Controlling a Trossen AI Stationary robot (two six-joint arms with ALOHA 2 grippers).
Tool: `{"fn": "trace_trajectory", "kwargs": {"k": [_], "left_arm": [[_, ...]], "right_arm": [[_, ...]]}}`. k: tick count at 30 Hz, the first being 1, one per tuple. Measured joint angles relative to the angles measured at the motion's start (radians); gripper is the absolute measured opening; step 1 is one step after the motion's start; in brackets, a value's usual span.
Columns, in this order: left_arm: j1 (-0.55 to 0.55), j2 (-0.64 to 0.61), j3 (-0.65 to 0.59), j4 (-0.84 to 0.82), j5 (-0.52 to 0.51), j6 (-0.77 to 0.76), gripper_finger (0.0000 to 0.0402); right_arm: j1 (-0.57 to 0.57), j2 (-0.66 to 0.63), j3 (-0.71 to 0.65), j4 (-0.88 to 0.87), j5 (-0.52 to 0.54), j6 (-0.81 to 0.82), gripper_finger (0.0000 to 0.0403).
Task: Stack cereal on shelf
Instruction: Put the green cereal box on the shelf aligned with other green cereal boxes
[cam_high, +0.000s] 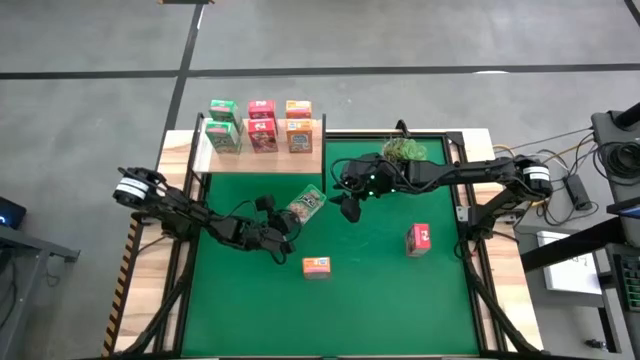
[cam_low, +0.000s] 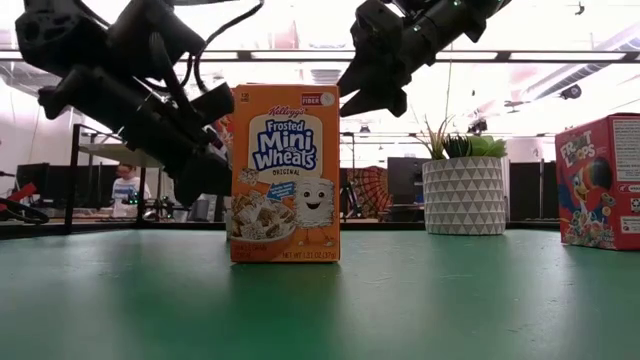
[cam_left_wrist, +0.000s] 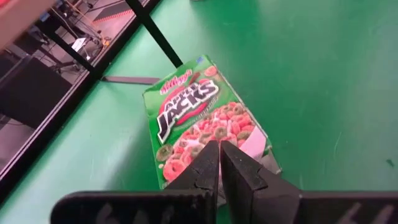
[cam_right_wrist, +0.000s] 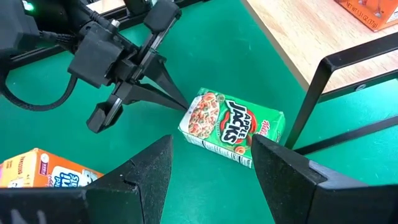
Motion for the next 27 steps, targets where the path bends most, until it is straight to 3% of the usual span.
{"fn": "trace_trajectory", "kwargs": {"k": [27], "left_arm": [[-0.034,0.032,0.000,-0.016,-0.003,-0.139,0.0000]], "right_arm": [[0.000,0.000,-0.001,0.000,0.001,-0.011,0.0207]]}}
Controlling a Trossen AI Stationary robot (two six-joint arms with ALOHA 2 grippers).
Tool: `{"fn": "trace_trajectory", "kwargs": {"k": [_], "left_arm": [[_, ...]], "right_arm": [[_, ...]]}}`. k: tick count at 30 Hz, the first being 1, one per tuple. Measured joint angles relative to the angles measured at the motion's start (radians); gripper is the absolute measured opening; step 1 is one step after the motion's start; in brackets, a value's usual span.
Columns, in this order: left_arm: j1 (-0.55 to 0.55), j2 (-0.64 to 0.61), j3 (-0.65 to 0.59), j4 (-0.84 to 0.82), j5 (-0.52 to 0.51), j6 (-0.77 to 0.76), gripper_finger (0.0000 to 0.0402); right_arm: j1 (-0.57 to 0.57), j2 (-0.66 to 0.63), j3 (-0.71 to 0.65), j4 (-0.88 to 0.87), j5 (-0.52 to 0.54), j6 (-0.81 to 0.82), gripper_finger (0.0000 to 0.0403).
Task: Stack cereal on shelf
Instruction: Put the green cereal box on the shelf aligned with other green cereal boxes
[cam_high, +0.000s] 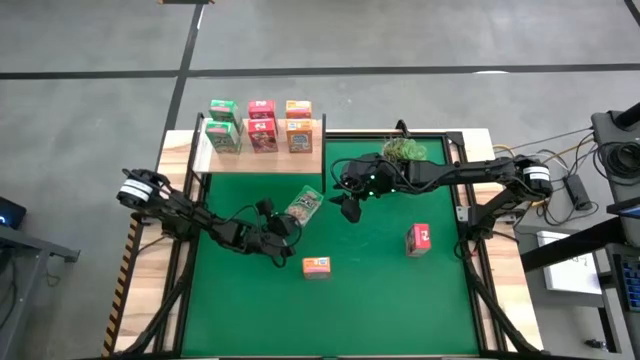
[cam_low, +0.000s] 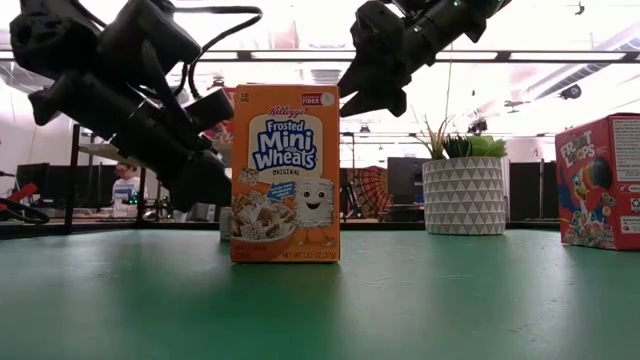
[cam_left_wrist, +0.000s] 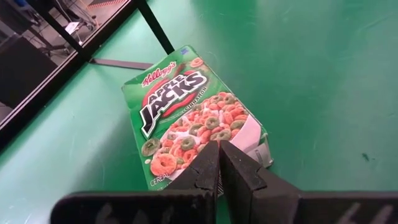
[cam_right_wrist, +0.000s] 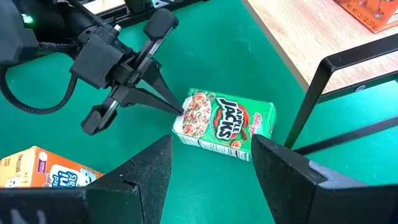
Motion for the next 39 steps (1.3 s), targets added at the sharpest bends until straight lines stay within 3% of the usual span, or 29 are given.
{"fn": "trace_trajectory", "kwargs": {"k": [18,26,34,39], "left_arm": [[-0.083,-0.004,-0.001,-0.048,-0.081,-0.123,0.0000],[-0.091,-0.083,0.023,-0.136,-0.096,-0.124,0.0000],[-0.019,-0.201,0.158,-0.569,0.180,-0.187,0.0000],[0.016,-0.225,0.180,-0.608,0.251,-0.080,0.0000]], "right_arm": [[0.000,0.000,0.000,0.001,0.000,0.007,0.0208],[0.000,0.000,0.000,0.002,0.000,0.007,0.0208],[-0.002,0.000,0.000,-0.003,0.000,0.005,0.0208],[-0.009,0.000,0.000,-0.010,0.000,-0.020,0.0208]]}}
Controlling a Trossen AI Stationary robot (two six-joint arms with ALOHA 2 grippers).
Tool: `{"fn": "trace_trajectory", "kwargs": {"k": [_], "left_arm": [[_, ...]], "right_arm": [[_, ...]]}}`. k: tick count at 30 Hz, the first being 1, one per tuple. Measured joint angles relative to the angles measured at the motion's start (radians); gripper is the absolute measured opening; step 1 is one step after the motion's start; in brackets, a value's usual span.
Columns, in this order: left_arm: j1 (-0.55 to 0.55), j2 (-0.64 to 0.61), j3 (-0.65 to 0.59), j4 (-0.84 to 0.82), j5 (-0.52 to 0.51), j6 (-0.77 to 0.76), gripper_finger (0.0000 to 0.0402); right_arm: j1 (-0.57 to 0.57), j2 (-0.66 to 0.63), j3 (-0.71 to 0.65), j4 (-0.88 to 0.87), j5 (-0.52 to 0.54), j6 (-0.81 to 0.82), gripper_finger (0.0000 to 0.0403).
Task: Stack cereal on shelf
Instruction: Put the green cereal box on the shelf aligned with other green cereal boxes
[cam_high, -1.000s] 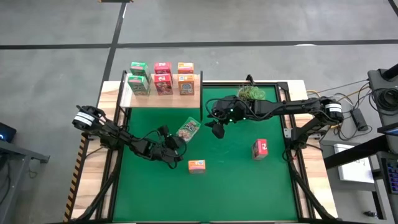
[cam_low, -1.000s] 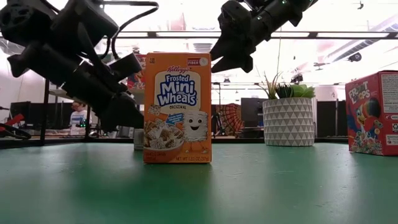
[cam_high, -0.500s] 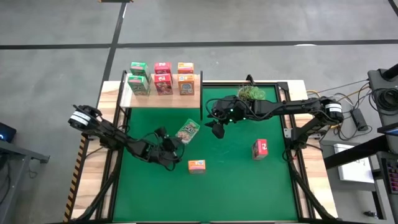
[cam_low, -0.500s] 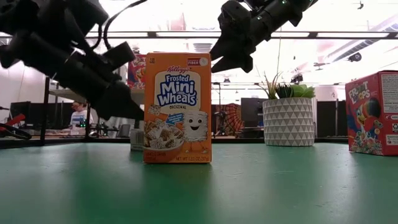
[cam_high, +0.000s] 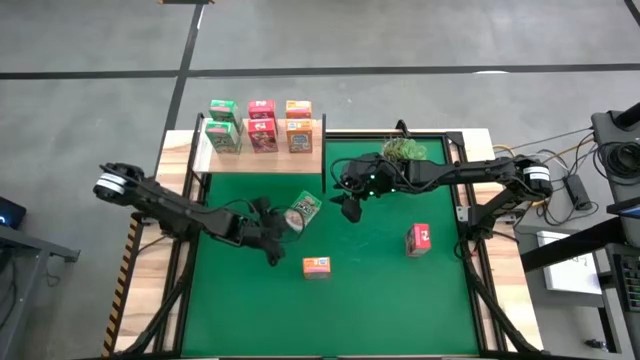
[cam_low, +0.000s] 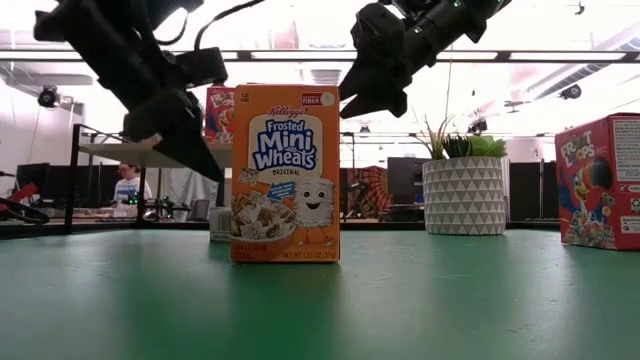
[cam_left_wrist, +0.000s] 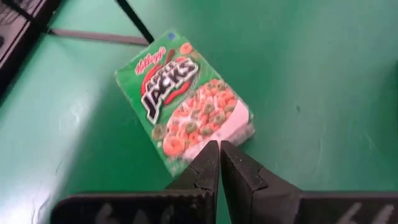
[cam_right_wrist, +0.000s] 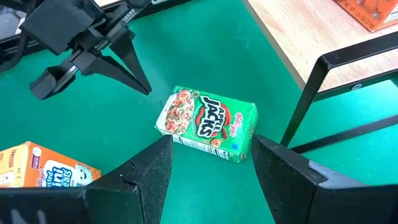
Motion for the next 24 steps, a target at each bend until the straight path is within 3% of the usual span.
{"fn": "trace_trajectory", "kwargs": {"k": [11,24], "left_arm": [[0.045,0.037,-0.105,0.239,0.041,0.038,0.0000],[0.044,0.038,-0.120,0.260,0.028,0.014,0.0000]], "right_arm": [[-0.018,0.000,0.000,-0.020,0.003,-0.031,0.0208],[-0.018,0.000,0.000,-0.020,0.025,-0.033,0.0208]]}}
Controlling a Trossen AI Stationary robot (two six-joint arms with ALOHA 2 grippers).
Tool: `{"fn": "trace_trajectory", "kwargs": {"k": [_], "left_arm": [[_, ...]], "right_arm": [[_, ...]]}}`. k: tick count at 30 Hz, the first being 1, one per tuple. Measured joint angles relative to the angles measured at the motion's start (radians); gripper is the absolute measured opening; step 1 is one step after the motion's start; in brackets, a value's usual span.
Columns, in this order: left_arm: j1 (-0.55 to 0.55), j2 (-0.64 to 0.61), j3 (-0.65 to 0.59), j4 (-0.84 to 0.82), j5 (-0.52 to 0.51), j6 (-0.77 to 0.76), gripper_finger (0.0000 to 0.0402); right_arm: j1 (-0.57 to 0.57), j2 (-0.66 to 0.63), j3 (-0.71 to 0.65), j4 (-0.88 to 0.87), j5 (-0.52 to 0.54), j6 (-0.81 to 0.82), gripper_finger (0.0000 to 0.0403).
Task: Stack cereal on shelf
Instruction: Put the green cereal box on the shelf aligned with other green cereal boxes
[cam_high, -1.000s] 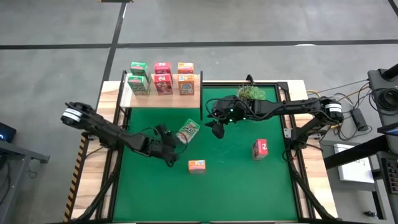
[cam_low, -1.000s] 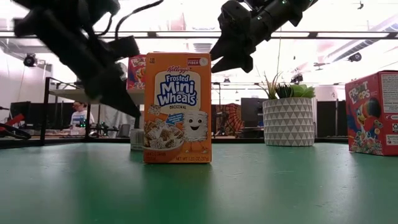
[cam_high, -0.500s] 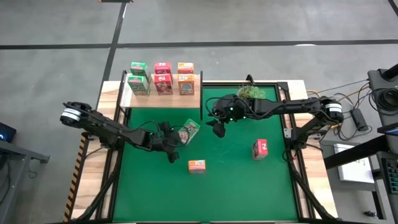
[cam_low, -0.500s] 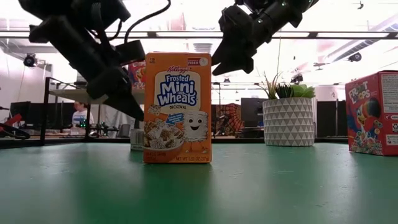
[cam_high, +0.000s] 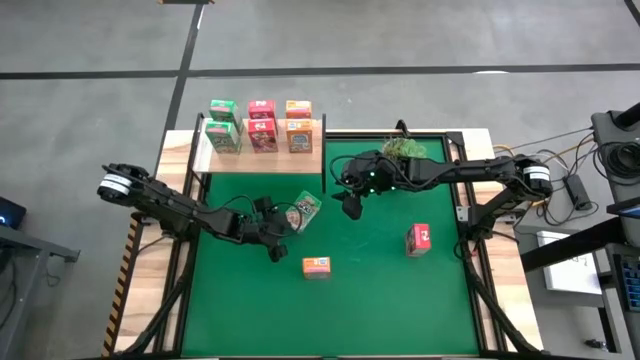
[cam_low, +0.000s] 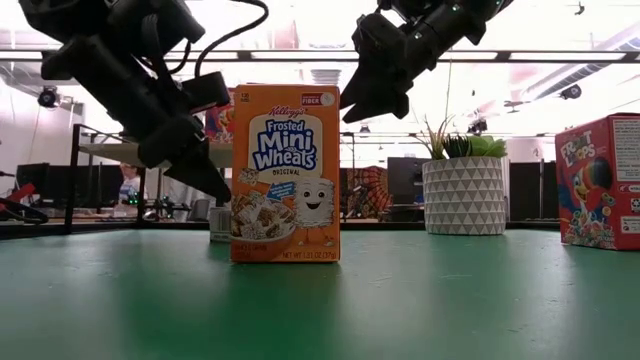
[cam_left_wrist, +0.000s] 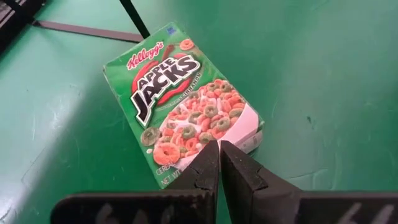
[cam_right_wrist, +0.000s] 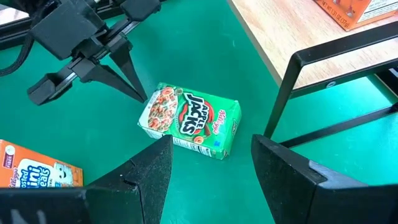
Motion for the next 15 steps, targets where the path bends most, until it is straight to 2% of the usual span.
{"fn": "trace_trajectory", "kwargs": {"k": [15], "left_arm": [[-0.031,0.019,-0.029,0.022,-0.006,-0.069,0.0000]], "right_arm": [[0.000,0.000,0.000,-0.002,0.000,0.002,0.0208]]}}
